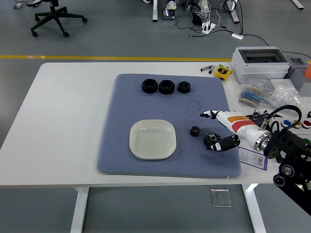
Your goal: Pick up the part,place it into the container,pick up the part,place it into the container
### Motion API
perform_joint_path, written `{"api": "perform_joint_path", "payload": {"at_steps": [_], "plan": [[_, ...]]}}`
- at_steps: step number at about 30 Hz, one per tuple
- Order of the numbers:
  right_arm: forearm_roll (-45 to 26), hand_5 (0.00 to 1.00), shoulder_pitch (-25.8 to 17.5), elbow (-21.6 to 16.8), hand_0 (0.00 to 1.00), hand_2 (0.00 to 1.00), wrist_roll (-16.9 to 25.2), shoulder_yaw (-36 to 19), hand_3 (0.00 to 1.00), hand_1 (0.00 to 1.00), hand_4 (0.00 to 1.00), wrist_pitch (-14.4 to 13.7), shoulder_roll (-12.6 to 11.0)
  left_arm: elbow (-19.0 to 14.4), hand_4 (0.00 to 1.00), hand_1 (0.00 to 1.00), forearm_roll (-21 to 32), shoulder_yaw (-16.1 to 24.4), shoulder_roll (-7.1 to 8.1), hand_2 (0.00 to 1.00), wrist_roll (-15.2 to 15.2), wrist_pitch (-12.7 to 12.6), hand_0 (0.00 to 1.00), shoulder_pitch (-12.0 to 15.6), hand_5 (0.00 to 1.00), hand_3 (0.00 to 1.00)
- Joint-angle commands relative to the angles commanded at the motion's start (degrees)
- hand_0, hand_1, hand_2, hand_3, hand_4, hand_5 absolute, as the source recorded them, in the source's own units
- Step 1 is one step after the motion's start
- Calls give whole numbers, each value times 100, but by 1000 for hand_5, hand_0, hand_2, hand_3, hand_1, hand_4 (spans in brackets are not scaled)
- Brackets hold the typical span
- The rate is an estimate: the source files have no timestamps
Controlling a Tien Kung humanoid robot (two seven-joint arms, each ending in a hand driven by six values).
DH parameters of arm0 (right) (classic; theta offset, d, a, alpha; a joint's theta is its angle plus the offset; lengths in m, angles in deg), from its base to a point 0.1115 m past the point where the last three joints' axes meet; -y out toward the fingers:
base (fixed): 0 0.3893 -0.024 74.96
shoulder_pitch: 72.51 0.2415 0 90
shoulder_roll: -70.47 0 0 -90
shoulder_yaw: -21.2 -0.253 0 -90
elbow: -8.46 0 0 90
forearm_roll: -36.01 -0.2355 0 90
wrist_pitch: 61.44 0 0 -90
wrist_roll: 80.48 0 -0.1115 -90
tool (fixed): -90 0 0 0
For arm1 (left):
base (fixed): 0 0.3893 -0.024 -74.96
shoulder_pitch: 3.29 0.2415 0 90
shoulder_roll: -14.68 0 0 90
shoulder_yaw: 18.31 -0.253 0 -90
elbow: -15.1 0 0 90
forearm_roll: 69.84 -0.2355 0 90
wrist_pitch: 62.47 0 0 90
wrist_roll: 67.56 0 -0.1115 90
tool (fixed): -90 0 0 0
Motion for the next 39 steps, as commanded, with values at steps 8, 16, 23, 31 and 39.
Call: {"api": "perform_joint_path", "payload": {"at_steps": [8, 16, 23, 31, 39], "plan": [[-28, 181, 571, 311, 727, 766, -84, 650, 800, 725, 998, 221, -79, 0, 525, 782, 14, -4, 8, 817, 2, -3, 841, -1, 804, 599], [-95, 178, 1044, 810, 691, 736, -63, 1244, 784, 696, 998, 285, 38, 0, 525, 783, 47, -46, 17, 817, -1, -11, 841, -1, 803, 600], [-242, 167, 1214, 1158, 646, 704, -60, 1501, 758, 655, 986, 288, 141, 0, 525, 784, 34, -37, 19, 817, -11, -22, 841, 8, 804, 599], [-360, 161, 1259, 1481, 623, 687, -37, 1653, 687, 641, 926, 203, 237, 0, 525, 784, -19, -3, 17, 818, -28, -31, 841, 21, 802, 599], [-365, 154, 1256, 1532, 511, 543, -51, 1734, 512, 511, 728, 6, 254, 0, 525, 785, -76, 15, 24, 819, -49, -30, 841, 37, 801, 599]]}}
